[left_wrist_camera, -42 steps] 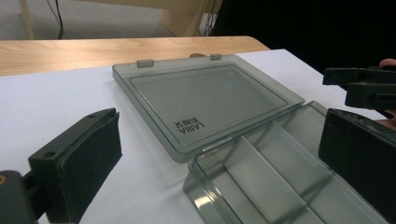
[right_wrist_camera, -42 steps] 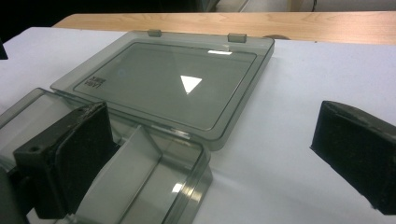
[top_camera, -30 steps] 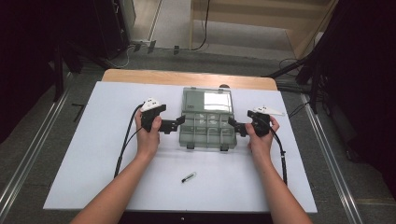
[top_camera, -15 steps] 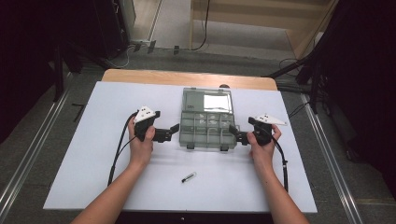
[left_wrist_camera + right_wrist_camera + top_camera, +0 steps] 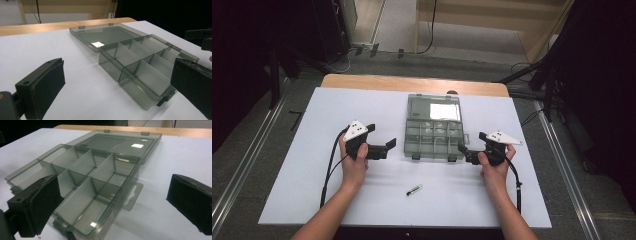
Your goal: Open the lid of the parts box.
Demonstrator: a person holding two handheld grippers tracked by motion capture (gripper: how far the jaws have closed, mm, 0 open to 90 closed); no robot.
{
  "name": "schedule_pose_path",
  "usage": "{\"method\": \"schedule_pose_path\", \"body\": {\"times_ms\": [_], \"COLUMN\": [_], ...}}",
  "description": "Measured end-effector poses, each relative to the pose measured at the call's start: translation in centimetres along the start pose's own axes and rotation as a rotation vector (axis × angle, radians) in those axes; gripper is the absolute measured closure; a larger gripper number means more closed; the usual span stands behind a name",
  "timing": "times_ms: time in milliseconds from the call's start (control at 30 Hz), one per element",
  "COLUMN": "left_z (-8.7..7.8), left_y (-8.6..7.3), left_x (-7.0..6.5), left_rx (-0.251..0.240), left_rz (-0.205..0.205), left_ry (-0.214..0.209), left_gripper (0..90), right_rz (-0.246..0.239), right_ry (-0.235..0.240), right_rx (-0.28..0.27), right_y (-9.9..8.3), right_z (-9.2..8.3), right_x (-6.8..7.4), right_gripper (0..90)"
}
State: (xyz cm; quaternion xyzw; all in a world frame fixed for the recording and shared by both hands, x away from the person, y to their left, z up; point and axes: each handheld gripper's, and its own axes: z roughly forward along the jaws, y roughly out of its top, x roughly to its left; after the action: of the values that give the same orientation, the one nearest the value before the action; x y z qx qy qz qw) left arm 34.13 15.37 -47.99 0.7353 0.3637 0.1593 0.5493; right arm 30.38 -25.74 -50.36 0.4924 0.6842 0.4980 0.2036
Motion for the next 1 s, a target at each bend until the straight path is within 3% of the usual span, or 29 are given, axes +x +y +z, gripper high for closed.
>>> {"method": "schedule_pose_path", "body": {"times_ms": [633, 1000], "left_z": [-5.6, -7.8], "left_y": [-1.9, -2.7], "left_x": [0.7, 1.4], "left_rx": [-0.027, -0.031], "left_rz": [0.015, 0.033], "left_ry": [0.053, 0.098], "left_gripper": [0.0, 0.0], "right_rz": [-0.038, -0.074], "right_ry": [0.057, 0.082], "right_rx": [-0.021, -0.018], "right_y": [-0.6, -0.5], "right_z": [-2.7, -3.3], "right_x": [2.3, 3.7], "right_gripper": [0.0, 0.0]}}
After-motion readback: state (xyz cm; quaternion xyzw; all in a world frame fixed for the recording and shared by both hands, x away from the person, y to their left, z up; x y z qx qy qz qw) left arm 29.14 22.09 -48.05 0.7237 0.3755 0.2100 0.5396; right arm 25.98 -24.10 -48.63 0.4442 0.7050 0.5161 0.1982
